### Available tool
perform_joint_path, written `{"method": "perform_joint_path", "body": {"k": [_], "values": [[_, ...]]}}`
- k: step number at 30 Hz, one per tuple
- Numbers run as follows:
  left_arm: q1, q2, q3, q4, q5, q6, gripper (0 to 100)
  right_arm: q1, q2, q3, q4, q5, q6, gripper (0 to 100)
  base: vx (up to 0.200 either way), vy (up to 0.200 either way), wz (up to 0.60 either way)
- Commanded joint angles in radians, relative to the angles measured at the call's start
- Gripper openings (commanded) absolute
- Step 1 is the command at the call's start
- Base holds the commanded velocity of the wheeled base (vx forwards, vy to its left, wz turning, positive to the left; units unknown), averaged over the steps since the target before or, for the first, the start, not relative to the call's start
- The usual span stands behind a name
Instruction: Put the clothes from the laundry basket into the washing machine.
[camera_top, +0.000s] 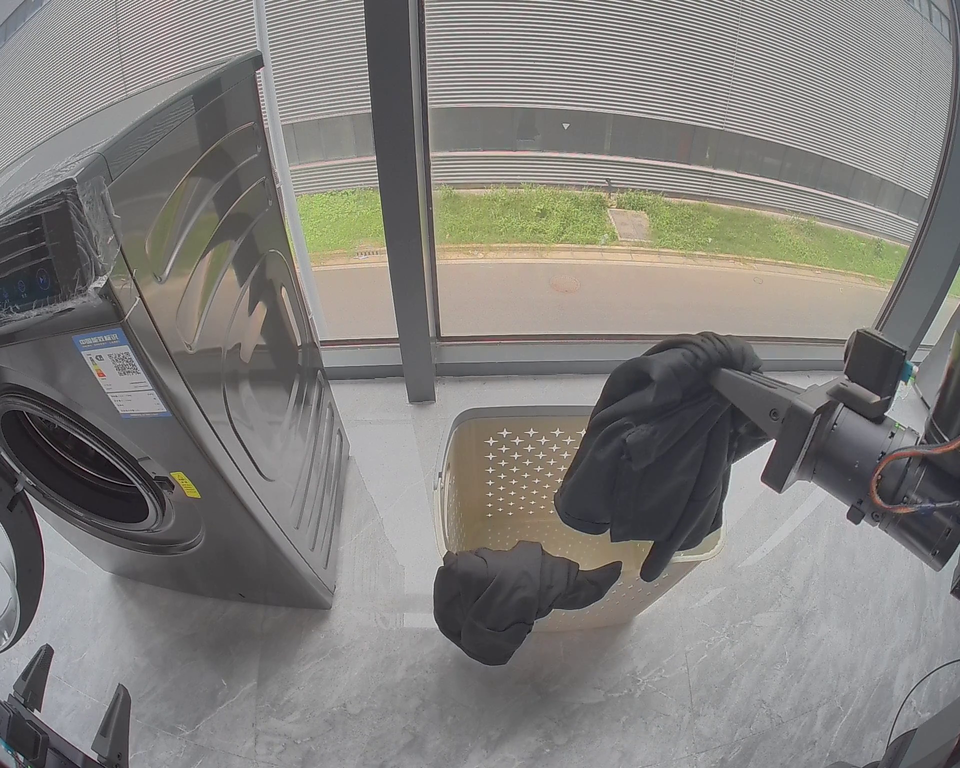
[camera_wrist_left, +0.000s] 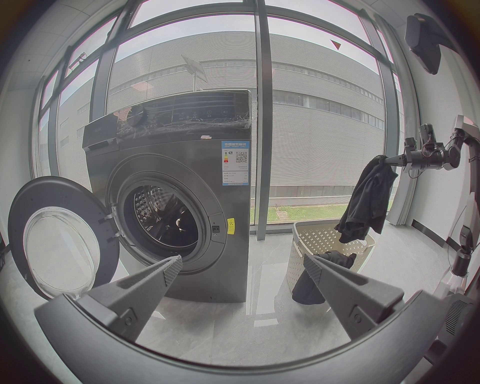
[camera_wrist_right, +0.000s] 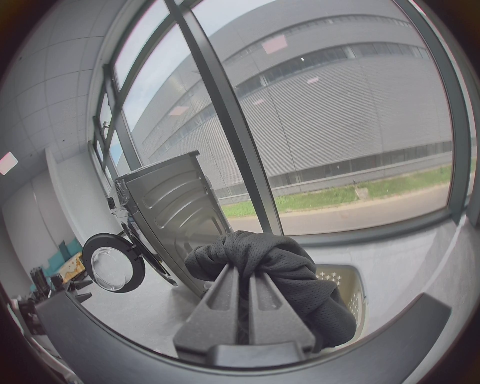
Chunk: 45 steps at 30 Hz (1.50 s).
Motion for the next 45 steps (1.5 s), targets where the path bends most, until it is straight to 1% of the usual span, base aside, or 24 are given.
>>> {"method": "perform_joint_path", "body": {"k": [1, 4, 14, 22, 23, 29, 44, 45], "values": [[0.0, -0.015, 0.018, 0.0, -0.001, 0.0, 100, -0.003, -0.022, 0.03, -0.02, 0.002, -0.035, 0, 0.0, 0.0, 0.0], [0.0, -0.015, 0.018, 0.001, -0.001, 0.0, 100, -0.005, -0.023, 0.056, -0.023, 0.004, -0.04, 0, 0.0, 0.0, 0.0], [0.0, -0.015, 0.018, 0.0, 0.0, 0.0, 100, 0.003, -0.057, 0.082, -0.02, 0.021, -0.041, 0, 0.0, 0.0, 0.0], [0.0, -0.013, 0.018, 0.001, -0.003, -0.009, 100, 0.007, -0.054, 0.099, -0.02, 0.027, -0.043, 0, 0.0, 0.2, 0.0], [0.0, -0.013, 0.018, 0.001, -0.006, -0.013, 100, 0.007, -0.057, 0.099, -0.02, 0.027, -0.043, 0, 0.0, 0.2, 0.0], [0.0, -0.013, 0.018, 0.001, -0.01, -0.013, 100, 0.009, -0.057, 0.099, -0.021, 0.028, -0.04, 0, 0.0, 0.2, 0.0], [0.0, -0.013, 0.018, 0.001, -0.01, -0.015, 100, 0.013, -0.051, 0.096, -0.021, 0.035, -0.036, 0, -0.2, 0.2, 0.0], [0.0, -0.013, 0.018, 0.001, -0.01, -0.013, 100, 0.013, -0.05, 0.096, -0.021, 0.035, -0.036, 0, 0.0, 0.0, 0.0]]}}
